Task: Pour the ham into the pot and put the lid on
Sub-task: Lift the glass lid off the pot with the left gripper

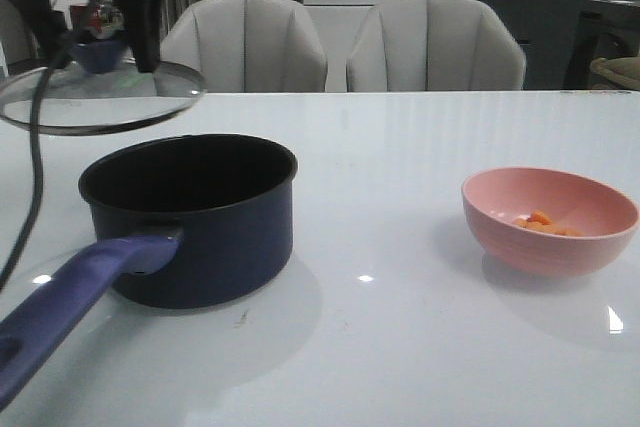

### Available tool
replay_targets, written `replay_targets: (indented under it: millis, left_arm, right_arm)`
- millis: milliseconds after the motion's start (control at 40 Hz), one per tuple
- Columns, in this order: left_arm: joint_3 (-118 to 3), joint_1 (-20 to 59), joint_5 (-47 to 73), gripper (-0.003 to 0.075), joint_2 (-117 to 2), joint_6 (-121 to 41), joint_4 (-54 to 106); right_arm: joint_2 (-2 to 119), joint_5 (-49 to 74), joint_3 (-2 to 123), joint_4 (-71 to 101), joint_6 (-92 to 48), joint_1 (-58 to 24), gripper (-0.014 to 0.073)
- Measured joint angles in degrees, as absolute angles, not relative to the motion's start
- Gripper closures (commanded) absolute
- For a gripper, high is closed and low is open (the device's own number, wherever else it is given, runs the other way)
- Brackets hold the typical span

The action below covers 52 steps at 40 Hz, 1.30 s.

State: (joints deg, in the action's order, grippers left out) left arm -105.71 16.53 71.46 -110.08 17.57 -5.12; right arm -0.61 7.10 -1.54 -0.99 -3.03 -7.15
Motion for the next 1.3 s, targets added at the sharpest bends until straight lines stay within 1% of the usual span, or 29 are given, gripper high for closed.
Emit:
replay_targets:
  millis: [225,425,725,924,1049,1174,1299]
  left_arm:
    - [-102.3,8.1,71.5,0.0548,-107.7,13.2,-5.9]
    - [-94.2,2.8,69.5,0.0548,-107.6,12.4,-5.9]
    - [-79.9,0.3,57.8,0.0547,-107.6,10.3,-4.5]
    - [-77.0,0.3,53.9,0.0538,-107.6,6.9,0.0]
    - [-77.0,0.3,53.5,0.0475,-107.6,6.9,0.3]
    - [-77.0,0.3,54.0,0.0382,-108.7,6.9,0.3]
    - [-76.8,0.3,55.2,0.0273,-110.3,6.9,0.3]
  right_arm:
    - [-0.6,7.1,-1.5,-1.0,-3.0,-7.1,0.0424]
    - [-0.6,7.1,-1.5,-1.0,-3.0,-7.1,0.0424]
    - [-0.6,7.1,-1.5,-1.0,-3.0,-7.1,0.0424]
    - [-0.6,7.1,-1.5,-1.0,-3.0,-7.1,0.0424]
    - [-0.6,7.1,-1.5,-1.0,-3.0,-7.1,0.0424]
    - [-0.6,7.1,-1.5,-1.0,-3.0,-7.1,0.0424]
    - [-0.6,7.1,-1.5,-1.0,-3.0,-7.1,0.0424]
